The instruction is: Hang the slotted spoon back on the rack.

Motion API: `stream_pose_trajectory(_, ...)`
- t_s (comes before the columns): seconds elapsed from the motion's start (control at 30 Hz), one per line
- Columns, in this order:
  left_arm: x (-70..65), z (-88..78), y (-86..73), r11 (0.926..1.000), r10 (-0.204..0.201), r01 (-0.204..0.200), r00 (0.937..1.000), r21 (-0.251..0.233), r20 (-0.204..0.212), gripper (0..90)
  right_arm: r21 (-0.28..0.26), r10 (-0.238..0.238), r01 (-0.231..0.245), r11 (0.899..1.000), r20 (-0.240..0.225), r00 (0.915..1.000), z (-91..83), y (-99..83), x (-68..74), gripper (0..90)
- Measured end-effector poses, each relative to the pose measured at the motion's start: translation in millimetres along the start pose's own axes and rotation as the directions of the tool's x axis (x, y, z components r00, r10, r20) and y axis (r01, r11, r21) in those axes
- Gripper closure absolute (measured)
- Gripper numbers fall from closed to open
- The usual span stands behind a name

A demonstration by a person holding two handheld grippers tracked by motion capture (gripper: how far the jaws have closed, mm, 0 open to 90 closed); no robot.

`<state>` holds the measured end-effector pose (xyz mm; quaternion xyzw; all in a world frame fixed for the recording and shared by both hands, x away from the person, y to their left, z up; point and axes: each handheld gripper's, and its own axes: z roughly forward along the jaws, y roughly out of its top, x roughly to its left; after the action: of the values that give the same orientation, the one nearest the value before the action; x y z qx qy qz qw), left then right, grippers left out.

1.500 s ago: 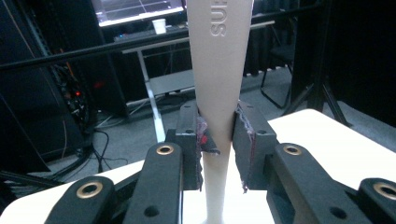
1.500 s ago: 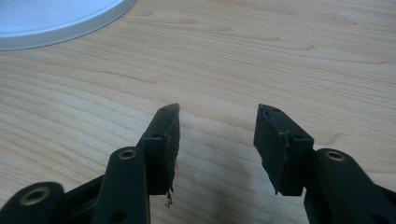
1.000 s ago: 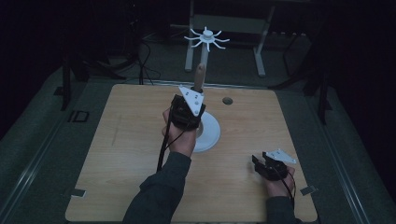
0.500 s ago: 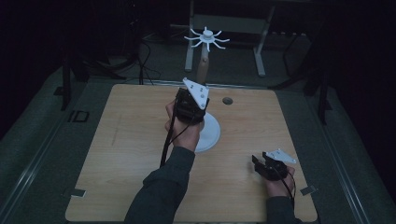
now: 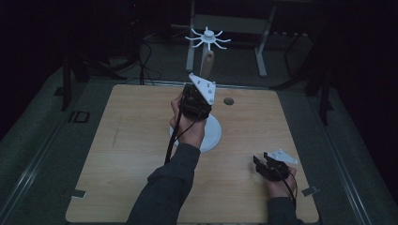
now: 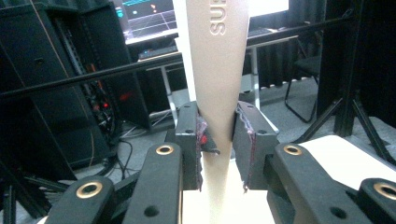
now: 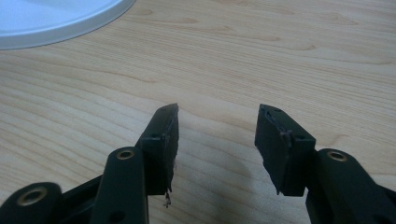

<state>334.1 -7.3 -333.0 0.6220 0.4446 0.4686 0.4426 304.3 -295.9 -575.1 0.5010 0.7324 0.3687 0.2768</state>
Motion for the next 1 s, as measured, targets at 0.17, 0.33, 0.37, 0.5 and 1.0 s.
stream_pose_trajectory(0.17,-1.2,3.3,1.8,1.0,-0.001,0.001,0.9999,0.009,-0.014,73.0,0.0,0.001,-0.001,1.0,-0.001,1.0,-0.3,-0.1,-0.1,49.1)
stream_pose_trajectory(0.33,-0.9,7.2,2.9,0.9998,0.001,0.0,0.9996,0.019,-0.027,73.0,0.001,0.0,0.0,1.0,0.0,1.0,-0.4,-0.1,0.1,49.1)
stream_pose_trajectory(0.37,-0.6,7.9,3.2,0.9998,0.002,-0.002,0.9996,0.022,-0.029,73.0,0.001,-0.001,0.001,1.0,0.001,1.0,-0.3,-0.1,0.1,49.1)
stream_pose_trajectory(0.5,0.9,11.8,4.3,0.9995,0.004,-0.003,0.9994,0.03,-0.036,73.0,0.001,-0.001,0.001,1.0,0.0,1.0,-0.3,-0.1,0.0,49.1)
stream_pose_trajectory(1.0,3.3,22.9,6.8,0.9978,0.015,-0.013,0.9991,0.065,-0.04,72.6,0.001,-0.001,0.001,1.0,0.002,1.0,-0.8,-0.4,-0.3,48.7)
